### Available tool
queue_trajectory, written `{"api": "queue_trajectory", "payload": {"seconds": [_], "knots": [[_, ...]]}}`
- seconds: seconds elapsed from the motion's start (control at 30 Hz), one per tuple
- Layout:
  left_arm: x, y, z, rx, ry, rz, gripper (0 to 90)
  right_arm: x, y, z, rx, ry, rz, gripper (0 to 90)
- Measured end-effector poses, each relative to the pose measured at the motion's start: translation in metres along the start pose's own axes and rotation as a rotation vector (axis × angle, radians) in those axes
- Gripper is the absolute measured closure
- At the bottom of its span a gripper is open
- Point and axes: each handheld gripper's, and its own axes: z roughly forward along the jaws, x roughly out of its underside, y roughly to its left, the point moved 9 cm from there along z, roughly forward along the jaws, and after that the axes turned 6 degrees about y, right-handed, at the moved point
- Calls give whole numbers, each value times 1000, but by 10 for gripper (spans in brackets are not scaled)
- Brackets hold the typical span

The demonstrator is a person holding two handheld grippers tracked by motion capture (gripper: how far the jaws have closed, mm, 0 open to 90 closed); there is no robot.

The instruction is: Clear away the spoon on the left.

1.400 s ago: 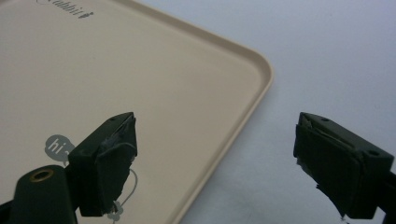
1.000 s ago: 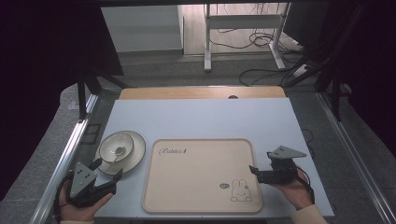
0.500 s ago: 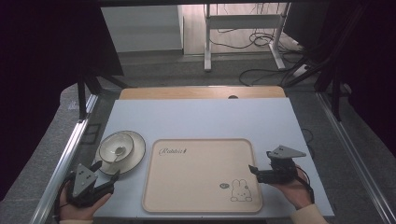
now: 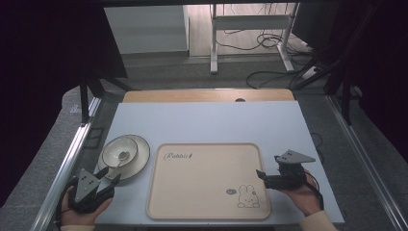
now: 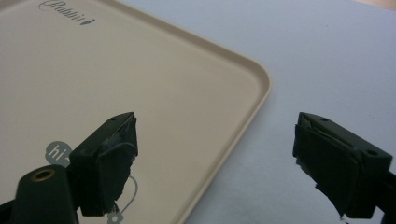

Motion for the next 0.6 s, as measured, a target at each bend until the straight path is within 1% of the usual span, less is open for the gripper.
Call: {"api": "queue_trajectory", "payload": {"seconds": [0.2, 0.33, 0.6], "knots": [[0, -3, 2, -1, 7, 22, 650, 1, 0, 1, -3, 6, -1, 140], [-2, -4, 3, -12, 5, 34, 682, 1, 1, 1, -6, 12, -1, 140], [-2, -1, 3, -30, 4, 24, 764, 2, 1, 2, -5, 15, -2, 140]]}}
